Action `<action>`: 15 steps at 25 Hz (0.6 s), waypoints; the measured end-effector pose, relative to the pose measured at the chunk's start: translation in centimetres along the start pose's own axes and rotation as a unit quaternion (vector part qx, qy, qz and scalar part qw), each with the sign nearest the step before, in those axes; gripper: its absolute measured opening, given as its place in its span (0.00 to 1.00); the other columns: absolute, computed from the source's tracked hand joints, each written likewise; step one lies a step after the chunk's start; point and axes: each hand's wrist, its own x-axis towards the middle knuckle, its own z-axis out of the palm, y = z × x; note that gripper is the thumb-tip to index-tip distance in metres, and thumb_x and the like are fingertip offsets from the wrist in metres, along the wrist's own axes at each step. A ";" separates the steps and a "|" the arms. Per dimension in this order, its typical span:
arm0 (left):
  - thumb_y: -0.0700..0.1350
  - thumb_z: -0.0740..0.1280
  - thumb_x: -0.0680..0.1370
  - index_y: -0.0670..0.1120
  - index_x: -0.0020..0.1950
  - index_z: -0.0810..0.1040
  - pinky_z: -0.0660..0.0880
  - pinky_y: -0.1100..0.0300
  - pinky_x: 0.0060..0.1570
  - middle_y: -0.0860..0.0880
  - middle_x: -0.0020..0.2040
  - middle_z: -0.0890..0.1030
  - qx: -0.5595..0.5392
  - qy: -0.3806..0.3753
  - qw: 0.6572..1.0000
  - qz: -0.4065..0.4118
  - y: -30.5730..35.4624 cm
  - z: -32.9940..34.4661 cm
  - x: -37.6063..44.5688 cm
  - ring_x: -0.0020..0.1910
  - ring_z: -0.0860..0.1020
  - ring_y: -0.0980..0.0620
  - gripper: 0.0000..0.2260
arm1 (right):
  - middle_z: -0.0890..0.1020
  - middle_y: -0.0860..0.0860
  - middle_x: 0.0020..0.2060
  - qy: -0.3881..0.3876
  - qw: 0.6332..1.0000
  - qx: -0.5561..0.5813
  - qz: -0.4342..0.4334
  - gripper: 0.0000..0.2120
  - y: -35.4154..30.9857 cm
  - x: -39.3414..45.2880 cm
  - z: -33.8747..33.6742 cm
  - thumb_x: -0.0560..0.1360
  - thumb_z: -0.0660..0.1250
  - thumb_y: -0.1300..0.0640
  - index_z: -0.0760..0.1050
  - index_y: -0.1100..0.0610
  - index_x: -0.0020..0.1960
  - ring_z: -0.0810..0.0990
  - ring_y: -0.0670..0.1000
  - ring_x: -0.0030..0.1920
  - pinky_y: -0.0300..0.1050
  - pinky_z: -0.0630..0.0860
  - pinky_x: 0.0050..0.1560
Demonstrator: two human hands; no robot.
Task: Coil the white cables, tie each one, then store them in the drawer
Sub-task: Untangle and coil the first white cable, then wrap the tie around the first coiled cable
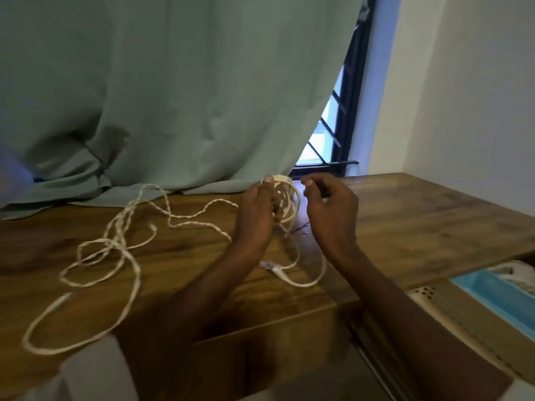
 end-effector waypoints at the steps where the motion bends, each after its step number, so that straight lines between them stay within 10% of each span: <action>1: 0.48 0.61 0.88 0.48 0.37 0.75 0.73 0.53 0.36 0.45 0.34 0.77 -0.031 -0.010 0.999 -0.019 -1.0 2.2 -0.6 0.35 0.76 0.47 0.19 | 0.87 0.48 0.43 0.005 0.999 -0.038 0.005 0.06 1.4 0.3 -1.6 0.79 0.68 0.57 0.85 0.52 0.50 0.82 0.46 0.44 0.30 0.73 0.46; 7: 0.57 0.59 0.85 0.41 0.40 0.74 0.71 0.50 0.36 0.44 0.34 0.75 0.047 -0.047 0.997 0.040 -4.9 3.3 2.0 0.34 0.73 0.48 0.23 | 0.87 0.52 0.55 -0.113 0.957 -0.207 0.168 0.11 8.5 3.4 -5.6 0.80 0.67 0.62 0.86 0.57 0.57 0.82 0.48 0.51 0.37 0.70 0.51; 11: 0.54 0.58 0.87 0.43 0.47 0.81 0.76 0.51 0.44 0.48 0.40 0.83 0.125 -0.046 0.988 0.074 -6.7 0.6 4.2 0.41 0.80 0.49 0.20 | 0.88 0.53 0.48 -0.296 0.902 -0.254 0.185 0.06 11.3 5.0 -6.4 0.79 0.73 0.57 0.87 0.58 0.52 0.85 0.51 0.48 0.51 0.83 0.53; 15: 0.52 0.57 0.88 0.46 0.49 0.81 0.75 0.57 0.42 0.52 0.40 0.82 0.186 -0.049 0.976 0.098 -7.4 -0.6 5.1 0.41 0.81 0.53 0.17 | 0.86 0.51 0.42 -0.294 0.903 -0.279 0.139 0.05 11.9 4.1 -6.1 0.78 0.75 0.56 0.86 0.57 0.46 0.83 0.49 0.43 0.47 0.79 0.45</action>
